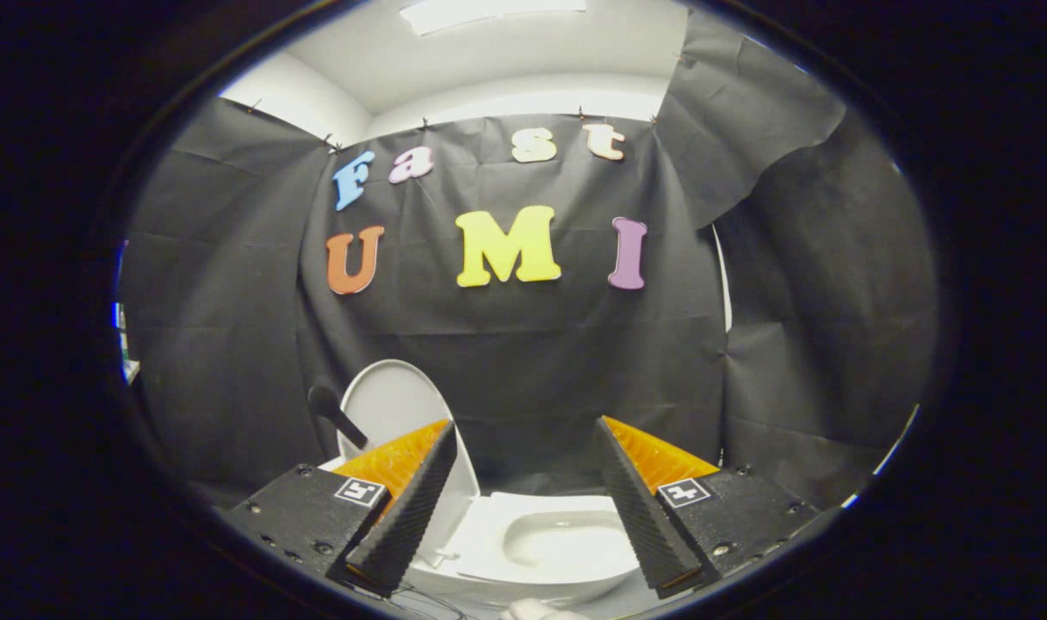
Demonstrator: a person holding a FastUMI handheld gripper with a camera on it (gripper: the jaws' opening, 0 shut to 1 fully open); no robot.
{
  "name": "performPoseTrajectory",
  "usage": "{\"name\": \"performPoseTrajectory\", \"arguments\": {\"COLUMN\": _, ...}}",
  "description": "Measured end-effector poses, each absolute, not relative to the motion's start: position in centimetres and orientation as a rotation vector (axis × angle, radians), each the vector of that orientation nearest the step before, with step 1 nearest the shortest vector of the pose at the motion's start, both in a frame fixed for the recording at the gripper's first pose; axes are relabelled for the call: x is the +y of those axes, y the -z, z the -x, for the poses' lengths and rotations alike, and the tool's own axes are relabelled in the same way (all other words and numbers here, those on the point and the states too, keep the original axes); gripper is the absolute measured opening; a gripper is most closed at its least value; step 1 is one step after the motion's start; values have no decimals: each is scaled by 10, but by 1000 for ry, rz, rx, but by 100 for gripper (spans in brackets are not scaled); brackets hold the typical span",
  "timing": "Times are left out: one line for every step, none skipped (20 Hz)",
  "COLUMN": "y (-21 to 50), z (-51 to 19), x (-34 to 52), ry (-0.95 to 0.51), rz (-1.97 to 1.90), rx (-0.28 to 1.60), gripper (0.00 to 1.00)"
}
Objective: Open the toilet lid.
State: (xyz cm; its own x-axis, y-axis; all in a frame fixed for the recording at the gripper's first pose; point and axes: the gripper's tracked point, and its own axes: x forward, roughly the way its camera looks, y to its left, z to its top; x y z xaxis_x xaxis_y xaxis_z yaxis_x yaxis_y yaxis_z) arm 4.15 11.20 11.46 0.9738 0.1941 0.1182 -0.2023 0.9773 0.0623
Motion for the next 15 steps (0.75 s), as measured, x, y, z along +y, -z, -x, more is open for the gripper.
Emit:
{"name": "performPoseTrajectory", "arguments": {"y": -108, "z": -40, "x": 104, "ry": -199, "rz": -66, "rx": -103, "gripper": 100}}
{"name": "performPoseTrajectory", "arguments": {"y": -101, "z": -38, "x": 97, "ry": -189, "rz": -66, "rx": -95, "gripper": 100}}
{"name": "performPoseTrajectory", "arguments": {"y": -97, "z": -36, "x": 91, "ry": -190, "rz": -68, "rx": -92, "gripper": 100}}
{"name": "performPoseTrajectory", "arguments": {"y": -92, "z": -33, "x": 88, "ry": -192, "rz": -72, "rx": -88, "gripper": 100}}
{"name": "performPoseTrajectory", "arguments": {"y": -82, "z": -32, "x": 82, "ry": -189, "rz": -73, "rx": -86, "gripper": 100}}
{"name": "performPoseTrajectory", "arguments": {"y": -74, "z": -31, "x": 77, "ry": -183, "rz": -68, "rx": -92, "gripper": 100}}
{"name": "performPoseTrajectory", "arguments": {"y": -66, "z": -29, "x": 70, "ry": -166, "rz": -56, "rx": -96, "gripper": 100}}
{"name": "performPoseTrajectory", "arguments": {"y": -58, "z": -28, "x": 64, "ry": -153, "rz": -41, "rx": -100, "gripper": 100}}
{"name": "performPoseTrajectory", "arguments": {"y": -51, "z": -26, "x": 62, "ry": -143, "rz": -27, "rx": -98, "gripper": 100}}
{"name": "performPoseTrajectory", "arguments": {"y": -43, "z": -23, "x": 60, "ry": -141, "rz": -20, "rx": -85, "gripper": 100}}
{"name": "performPoseTrajectory", "arguments": {"y": -33, "z": -22, "x": 57, "ry": -139, "rz": -17, "rx": -69, "gripper": 100}}
{"name": "performPoseTrajectory", "arguments": {"y": -29, "z": -19, "x": 56, "ry": -139, "rz": -21, "rx": -60, "gripper": 100}}
{"name": "performPoseTrajectory", "arguments": {"y": -27, "z": -15, "x": 54, "ry": -140, "rz": -25, "rx": -60, "gripper": 100}}
{"name": "performPoseTrajectory", "arguments": {"y": -24, "z": -11, "x": 52, "ry": -140, "rz": -28, "rx": -62, "gripper": 100}}
{"name": "performPoseTrajectory", "arguments": {"y": -21, "z": -12, "x": 52, "ry": -141, "rz": -30, "rx": -54, "gripper": 100}}
